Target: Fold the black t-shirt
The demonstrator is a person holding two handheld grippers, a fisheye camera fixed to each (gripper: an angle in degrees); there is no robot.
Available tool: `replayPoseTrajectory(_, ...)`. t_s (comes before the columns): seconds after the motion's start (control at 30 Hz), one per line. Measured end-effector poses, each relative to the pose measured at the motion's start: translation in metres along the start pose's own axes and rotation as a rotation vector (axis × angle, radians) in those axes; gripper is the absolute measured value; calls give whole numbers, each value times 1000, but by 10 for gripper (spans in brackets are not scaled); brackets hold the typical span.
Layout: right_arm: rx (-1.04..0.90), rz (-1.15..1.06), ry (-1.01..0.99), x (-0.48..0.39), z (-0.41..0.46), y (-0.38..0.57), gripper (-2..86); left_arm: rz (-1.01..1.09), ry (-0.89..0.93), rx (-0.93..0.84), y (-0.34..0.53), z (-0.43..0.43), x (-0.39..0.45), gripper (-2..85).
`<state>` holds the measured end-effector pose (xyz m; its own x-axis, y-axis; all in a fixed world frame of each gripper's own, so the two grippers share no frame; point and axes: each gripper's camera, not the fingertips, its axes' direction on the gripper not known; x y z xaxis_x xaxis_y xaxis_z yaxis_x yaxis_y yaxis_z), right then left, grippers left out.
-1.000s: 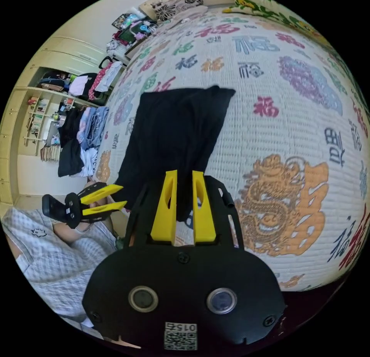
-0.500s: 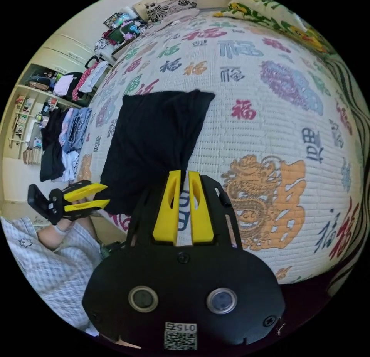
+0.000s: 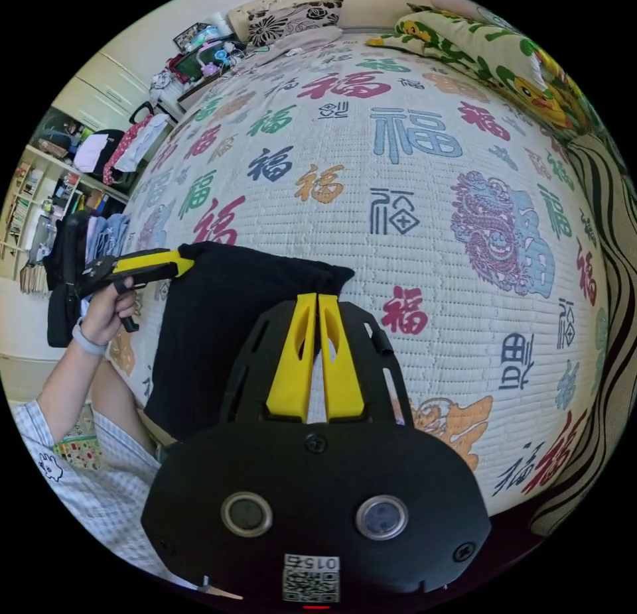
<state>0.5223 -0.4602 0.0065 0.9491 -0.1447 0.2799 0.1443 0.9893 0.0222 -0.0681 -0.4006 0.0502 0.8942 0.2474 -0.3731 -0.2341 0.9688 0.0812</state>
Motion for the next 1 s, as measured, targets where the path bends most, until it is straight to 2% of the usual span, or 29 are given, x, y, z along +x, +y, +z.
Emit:
replayPoseTrajectory(0.2, -12, -64, 134, -11, 11, 8, -4, 27, -23, -23, -9, 8, -24, 40)
replayPoseTrajectory(0.4, 31, -27, -26, -6, -20, 74, 51, 28, -1, 46, 40, -35, -33, 108)
replayPoseTrajectory(0.63, -123, 30, -271, -6, 17, 147, 50, -47, 97, -86, 131, -17, -32, 106)
replayPoseTrajectory(0.83, -117, 65, -190, 4, 28, 159, 1, -111, 97, -99, 146, -5, -52, 40)
replayPoseTrajectory(1.0, -81, 99, -230, 18, 21, 175, 18, -121, 97, -99, 150, -10, -66, 61)
